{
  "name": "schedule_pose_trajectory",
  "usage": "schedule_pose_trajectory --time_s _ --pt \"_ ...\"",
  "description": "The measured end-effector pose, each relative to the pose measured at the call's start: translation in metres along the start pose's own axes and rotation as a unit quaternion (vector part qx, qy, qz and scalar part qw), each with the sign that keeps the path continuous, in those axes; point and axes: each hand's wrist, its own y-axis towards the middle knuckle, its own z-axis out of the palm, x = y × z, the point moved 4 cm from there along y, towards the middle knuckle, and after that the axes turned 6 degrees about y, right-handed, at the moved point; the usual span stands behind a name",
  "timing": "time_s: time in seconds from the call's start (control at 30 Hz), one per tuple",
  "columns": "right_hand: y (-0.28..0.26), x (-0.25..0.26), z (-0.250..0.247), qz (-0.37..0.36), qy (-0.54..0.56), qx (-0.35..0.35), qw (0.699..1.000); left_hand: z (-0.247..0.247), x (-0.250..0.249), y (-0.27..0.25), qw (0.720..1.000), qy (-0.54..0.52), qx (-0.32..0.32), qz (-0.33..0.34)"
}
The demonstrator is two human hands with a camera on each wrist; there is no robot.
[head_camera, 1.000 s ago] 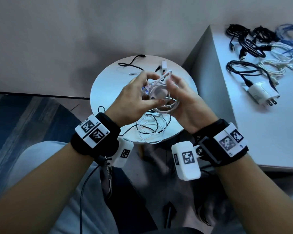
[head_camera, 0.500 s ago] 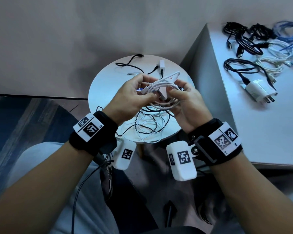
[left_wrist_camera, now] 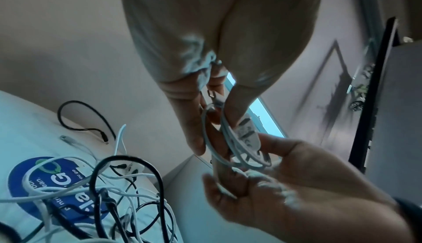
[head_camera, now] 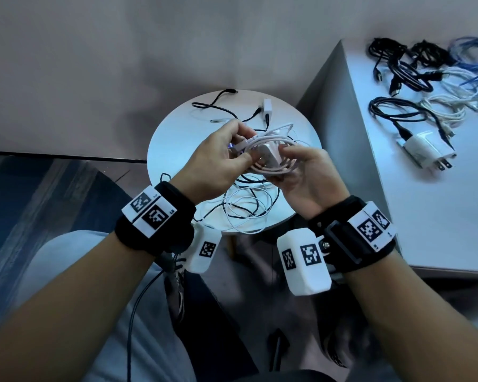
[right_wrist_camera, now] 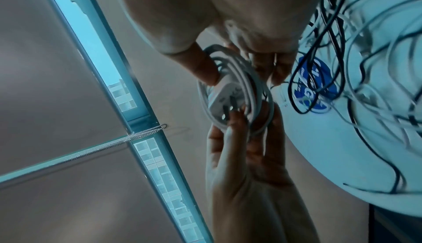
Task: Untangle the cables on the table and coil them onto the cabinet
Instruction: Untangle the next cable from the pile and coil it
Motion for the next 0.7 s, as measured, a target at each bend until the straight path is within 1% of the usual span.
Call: schedule_pose_trajectory --time_s 0.07,0.13,0.23,0.37,0.43,0.5,0.63,0.7 --pt "-0.002 0.004 0.000 0.014 -0.061 0.019 0.998 0.000 0.003 -0.001 0.999 -0.043 0.008 -0.009" --pt "-0.003 0.006 0.000 0.028 -0.097 0.030 0.994 -0.001 0.003 -0.003 0.995 -0.087 0.036 -0.021" --pt "-0.005 0.003 -0.002 0.040 -0.072 0.024 0.996 -0.005 0.001 -0.003 0.991 -0.099 0.084 -0.021" --pt "-0.007 -0.002 -0.001 0.071 -0.020 0.044 0.996 -0.009 -0.004 -0.001 0.990 -0.058 0.132 0.010" --pt "-0.007 -0.006 0.000 0.079 -0.008 0.047 0.996 -0.011 -0.003 -0.001 0.988 -0.052 0.144 0.013" --pt "-0.009 -0.008 0.002 0.082 -0.016 0.055 0.995 -0.013 -0.001 -0.001 0.990 -0.057 0.133 0.000" --pt "-0.013 -0.001 0.007 0.067 -0.073 0.111 0.989 -0.013 0.006 -0.001 0.994 -0.074 0.062 -0.047" --pt "-0.013 0.000 0.005 0.062 -0.084 0.117 0.988 -0.010 0.008 -0.002 0.996 -0.073 0.038 -0.044"
